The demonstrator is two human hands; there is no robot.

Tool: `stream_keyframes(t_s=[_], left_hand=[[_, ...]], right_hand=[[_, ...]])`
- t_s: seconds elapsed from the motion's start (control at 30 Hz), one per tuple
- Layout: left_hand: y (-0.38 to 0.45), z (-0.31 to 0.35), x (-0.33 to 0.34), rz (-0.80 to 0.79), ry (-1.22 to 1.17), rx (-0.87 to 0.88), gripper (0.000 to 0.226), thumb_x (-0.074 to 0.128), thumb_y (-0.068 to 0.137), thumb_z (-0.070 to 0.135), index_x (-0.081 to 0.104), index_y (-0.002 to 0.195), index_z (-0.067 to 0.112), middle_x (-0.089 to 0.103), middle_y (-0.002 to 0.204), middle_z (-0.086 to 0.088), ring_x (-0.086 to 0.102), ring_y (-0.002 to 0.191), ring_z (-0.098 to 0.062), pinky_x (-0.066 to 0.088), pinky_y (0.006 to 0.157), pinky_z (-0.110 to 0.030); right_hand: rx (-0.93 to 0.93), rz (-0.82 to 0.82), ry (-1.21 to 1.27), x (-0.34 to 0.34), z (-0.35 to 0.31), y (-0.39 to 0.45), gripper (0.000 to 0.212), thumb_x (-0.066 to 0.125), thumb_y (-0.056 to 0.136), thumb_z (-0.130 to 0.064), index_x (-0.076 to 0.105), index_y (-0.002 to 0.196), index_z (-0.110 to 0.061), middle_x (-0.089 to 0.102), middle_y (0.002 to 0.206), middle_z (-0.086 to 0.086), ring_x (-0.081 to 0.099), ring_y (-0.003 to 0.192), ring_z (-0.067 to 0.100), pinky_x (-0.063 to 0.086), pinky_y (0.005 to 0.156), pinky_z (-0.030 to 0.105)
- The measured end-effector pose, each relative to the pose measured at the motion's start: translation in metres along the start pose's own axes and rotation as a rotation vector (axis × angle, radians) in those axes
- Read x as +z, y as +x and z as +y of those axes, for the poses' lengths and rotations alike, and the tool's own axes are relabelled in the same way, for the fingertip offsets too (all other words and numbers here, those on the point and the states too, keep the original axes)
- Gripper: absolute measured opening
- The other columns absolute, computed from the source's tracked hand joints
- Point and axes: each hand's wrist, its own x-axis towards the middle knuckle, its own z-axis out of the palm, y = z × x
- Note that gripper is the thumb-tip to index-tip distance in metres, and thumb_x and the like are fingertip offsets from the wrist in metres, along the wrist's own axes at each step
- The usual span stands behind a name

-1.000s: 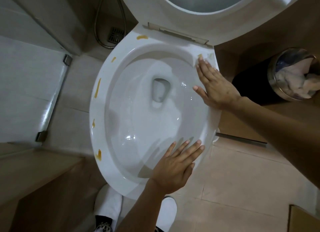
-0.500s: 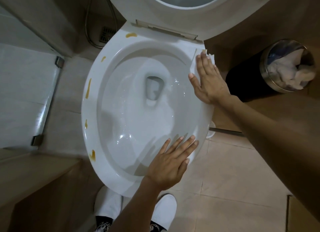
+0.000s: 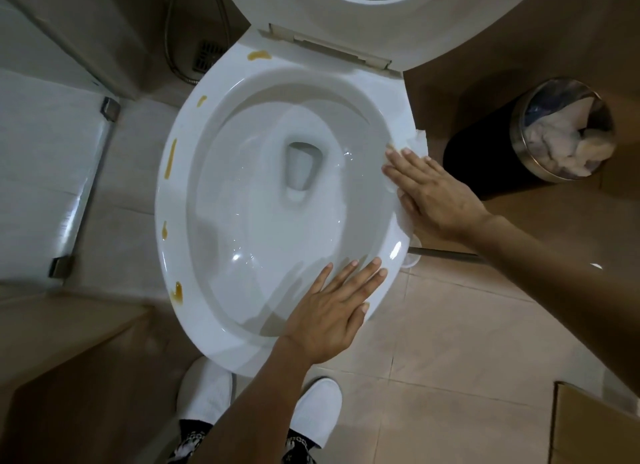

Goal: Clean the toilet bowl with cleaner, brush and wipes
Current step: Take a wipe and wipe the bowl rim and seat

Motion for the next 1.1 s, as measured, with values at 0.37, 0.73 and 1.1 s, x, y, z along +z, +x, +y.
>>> stream_keyframes(t_s=[0.37, 0.73, 1.1], left_hand=[[0.000, 0.001, 0.000, 0.009, -0.043, 0.009, 0.052, 0.020, 0.102, 0.034, 0.005, 0.152, 0.032, 0.002, 0.159, 0.014, 0.006, 0.147, -0.011, 0.005, 0.118, -0.040], [0.001, -0.001, 0.001, 0.036, -0.071, 0.034, 0.052, 0.022, 0.102, 0.034, 0.009, 0.152, 0.030, 0.004, 0.159, 0.012, 0.006, 0.147, -0.013, 0.002, 0.117, -0.040], [0.001, -0.002, 0.004, 0.052, -0.029, 0.030, 0.052, 0.020, 0.102, 0.033, 0.003, 0.151, 0.031, 0.000, 0.159, 0.012, 0.008, 0.146, -0.015, 0.010, 0.117, -0.046]], right_hand=[[-0.094, -0.114, -0.472, -0.040, 0.011, 0.064, 0.056, 0.018, 0.102, -0.031, 0.008, 0.154, -0.013, -0.006, 0.162, 0.003, -0.006, 0.149, 0.018, -0.002, 0.119, 0.039], [-0.138, -0.142, -0.775, -0.045, 0.008, 0.095, 0.058, 0.012, 0.102, -0.029, -0.008, 0.152, -0.010, -0.018, 0.159, 0.004, -0.017, 0.146, 0.018, -0.007, 0.119, 0.040], [-0.269, -0.098, -0.908, -0.055, 0.002, 0.143, 0.071, 0.023, 0.096, -0.025, -0.024, 0.147, -0.010, -0.034, 0.151, 0.001, -0.021, 0.145, 0.017, -0.011, 0.117, 0.039]])
